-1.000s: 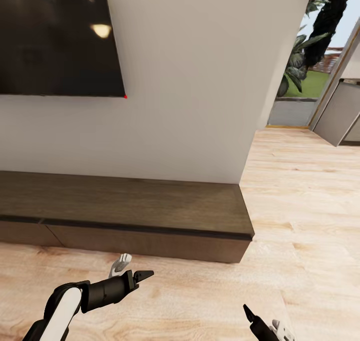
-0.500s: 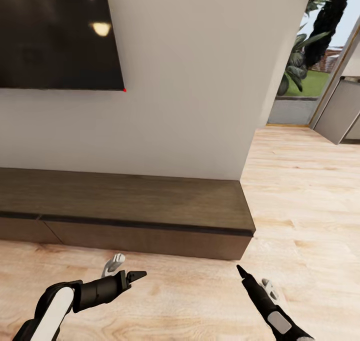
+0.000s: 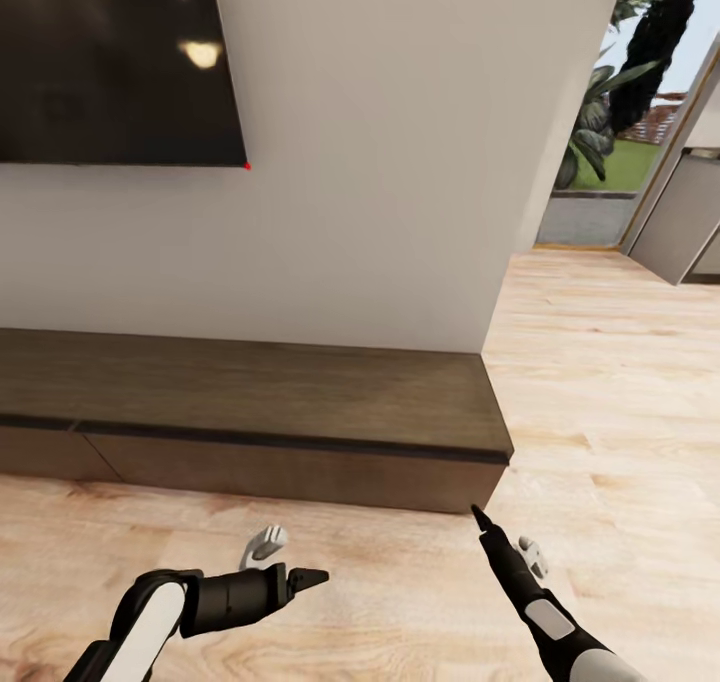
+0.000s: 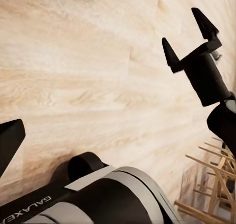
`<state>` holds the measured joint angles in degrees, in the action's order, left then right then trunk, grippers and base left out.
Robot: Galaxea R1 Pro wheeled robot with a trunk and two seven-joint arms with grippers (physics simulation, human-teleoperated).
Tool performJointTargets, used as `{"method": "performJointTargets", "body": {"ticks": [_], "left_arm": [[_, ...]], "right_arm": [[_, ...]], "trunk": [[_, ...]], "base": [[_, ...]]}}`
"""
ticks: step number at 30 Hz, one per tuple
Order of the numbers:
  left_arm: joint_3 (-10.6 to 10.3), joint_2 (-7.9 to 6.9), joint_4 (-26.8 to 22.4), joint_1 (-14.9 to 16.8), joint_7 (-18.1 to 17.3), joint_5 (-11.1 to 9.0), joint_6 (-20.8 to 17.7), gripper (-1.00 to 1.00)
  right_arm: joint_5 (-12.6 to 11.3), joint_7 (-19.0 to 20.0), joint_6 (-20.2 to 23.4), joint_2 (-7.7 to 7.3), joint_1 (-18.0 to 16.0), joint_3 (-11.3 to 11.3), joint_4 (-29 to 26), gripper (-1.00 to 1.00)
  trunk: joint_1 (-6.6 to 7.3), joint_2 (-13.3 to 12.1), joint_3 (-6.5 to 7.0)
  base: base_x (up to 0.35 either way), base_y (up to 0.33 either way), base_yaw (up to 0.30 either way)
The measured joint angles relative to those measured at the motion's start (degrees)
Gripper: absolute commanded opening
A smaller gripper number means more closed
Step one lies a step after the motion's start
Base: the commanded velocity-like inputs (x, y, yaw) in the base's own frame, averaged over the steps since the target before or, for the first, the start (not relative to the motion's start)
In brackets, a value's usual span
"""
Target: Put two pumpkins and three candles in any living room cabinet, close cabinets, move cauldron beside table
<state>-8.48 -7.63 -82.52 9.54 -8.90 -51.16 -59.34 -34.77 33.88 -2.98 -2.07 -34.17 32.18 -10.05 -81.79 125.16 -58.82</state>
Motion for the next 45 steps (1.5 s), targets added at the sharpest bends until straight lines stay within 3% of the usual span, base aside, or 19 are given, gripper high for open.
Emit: {"method": "performJointTargets", "body": {"ticks": [8,10,12,15,17,21,27,30,37,45], "left_arm": [[-0.52,-0.28,-0.14,0.0,-0.29,-0.16,-0.16,1.0],[-0.34,-0.61,-0.32,0.05,-2.02,-0.27,-0.26,1.0],[-0.26,-1.32,-0.45,0.09,-7.33,-0.24,-0.33,1.0],[-0.24,-3.83,-0.49,0.13,-18.37,0.04,-0.33,1.0],[-0.26,-4.99,-0.52,0.17,-24.17,0.2,-0.29,1.0],[-0.36,-5.79,-0.15,0.25,-30.23,0.71,-0.17,1.0],[-0.45,-5.97,-0.09,0.26,-31.77,0.94,-0.12,1.0],[-0.45,-5.92,-0.1,0.26,-31.91,0.76,-0.11,1.0],[-0.6,-5.66,-0.28,0.26,-32.8,0.55,-0.11,1.0],[-1.8,-5.57,-0.36,0.26,-33.27,0.48,-0.03,1.0]], "right_arm": [[0.51,-0.03,-1.79,-0.17,0.03,-0.14,0.05,1.0],[0.21,-0.1,-2.58,-0.24,0.09,-0.01,0.09,1.0],[0.0,0.07,-2.94,-0.39,0.32,0.07,0.09,1.0],[-0.2,0.81,-3.05,-0.54,0.51,0.11,0.09,1.0],[-0.46,4.22,-2.94,-0.65,0.6,0.4,0.13,1.0],[-1.22,11.33,-3.15,-0.07,0.63,2.28,0.12,1.0],[-1.1,12.9,-9.71,1.19,0.64,2.64,0.08,1.0],[-1.48,14.52,-10.77,1.34,0.68,2.79,0.21,1.0],[-1.84,21.15,-8.13,1.26,0.76,3.4,0.68,1.0],[-1.95,22.11,-6.75,1.3,0.86,3.51,0.71,1.0]], "trunk": [[-1.76,3.21,-1.44],[-2.2,4.01,-1.79],[-2.64,4.81,-2.15],[-3.3,6.02,-2.69],[-3.73,6.82,-3.05],[-4.61,8.42,-3.77],[-5.93,10.83,-4.85],[-6.59,12.03,-5.39],[-8.13,14.84,-6.64],[-9.45,17.26,-7.72]], "base": [[0.0,0.0,0.0],[0.0,0.0,0.0],[0.0,0.0,0.0],[0.0,0.0,0.0],[0.0,0.0,0.0],[0.0,0.0,0.0],[0.0,0.0,0.0],[0.0,0.0,0.0],[0.0,0.0,0.0],[0.0,0.0,0.0]]}}
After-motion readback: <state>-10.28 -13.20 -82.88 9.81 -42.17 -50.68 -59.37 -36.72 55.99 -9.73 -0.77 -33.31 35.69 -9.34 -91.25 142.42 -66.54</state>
